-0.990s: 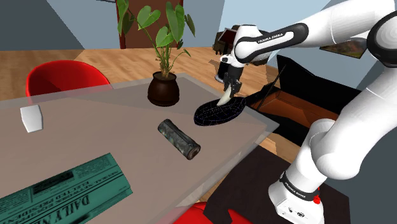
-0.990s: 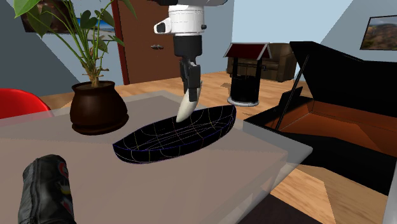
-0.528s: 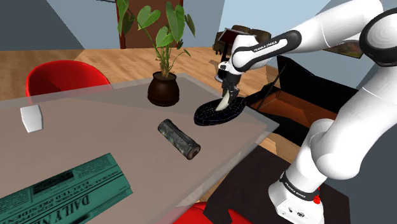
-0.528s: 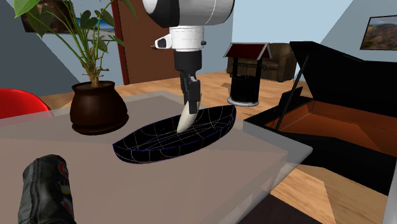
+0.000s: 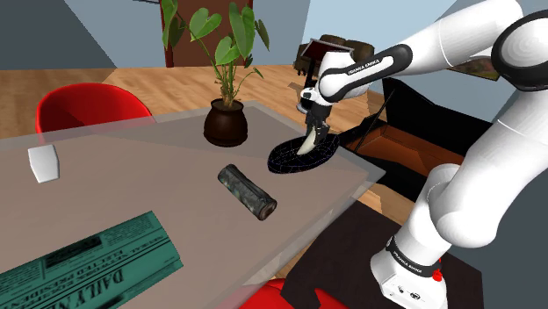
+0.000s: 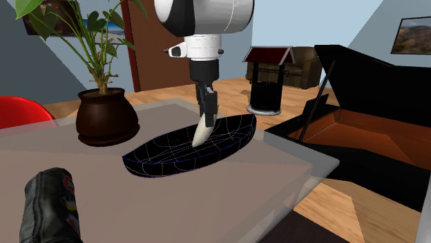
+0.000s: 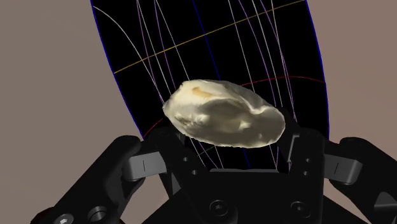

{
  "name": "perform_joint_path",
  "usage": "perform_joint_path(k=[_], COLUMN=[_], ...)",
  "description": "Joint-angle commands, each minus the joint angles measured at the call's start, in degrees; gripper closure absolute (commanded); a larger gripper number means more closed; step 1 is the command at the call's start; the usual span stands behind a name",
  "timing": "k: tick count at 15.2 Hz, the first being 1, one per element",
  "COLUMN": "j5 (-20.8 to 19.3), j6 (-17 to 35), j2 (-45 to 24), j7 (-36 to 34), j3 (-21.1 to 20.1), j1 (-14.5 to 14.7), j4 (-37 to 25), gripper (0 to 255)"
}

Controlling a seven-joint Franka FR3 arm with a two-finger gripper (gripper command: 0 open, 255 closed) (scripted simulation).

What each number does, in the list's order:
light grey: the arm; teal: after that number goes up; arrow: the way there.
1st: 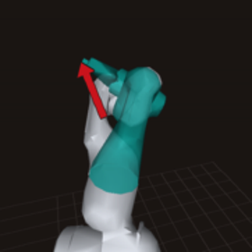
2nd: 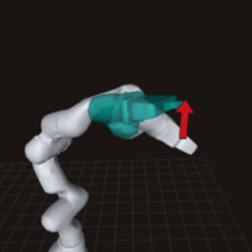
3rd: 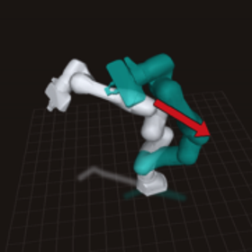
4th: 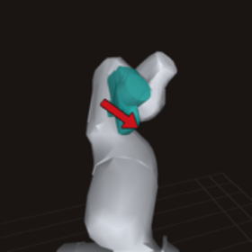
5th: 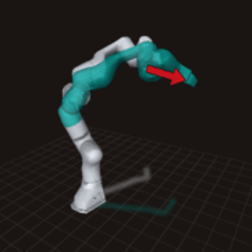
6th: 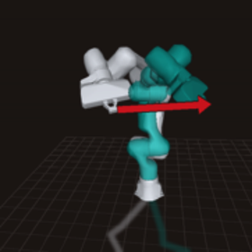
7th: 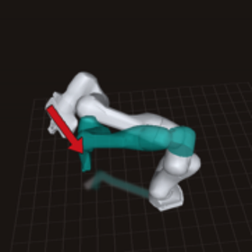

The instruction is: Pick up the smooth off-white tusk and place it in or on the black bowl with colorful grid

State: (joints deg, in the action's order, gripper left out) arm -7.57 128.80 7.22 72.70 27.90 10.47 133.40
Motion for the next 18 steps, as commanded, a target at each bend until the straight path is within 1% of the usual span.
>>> perform_joint_path(k=[1,6,10,18], j5=[0.00,0.00,-1.32,-1.32], j6=[0.01,0.01,-7.65,-7.64], j2=[0.00,0.00,3.98,3.98], j7=[0.00,0.00,-1.16,-1.15], j3=[0.00,0.00,-1.02,-1.04], j1=[0.00,0.00,0.07,0.06], j4=[-0.01,-0.01,-3.92,-3.92], gripper=[0,0,0,0])
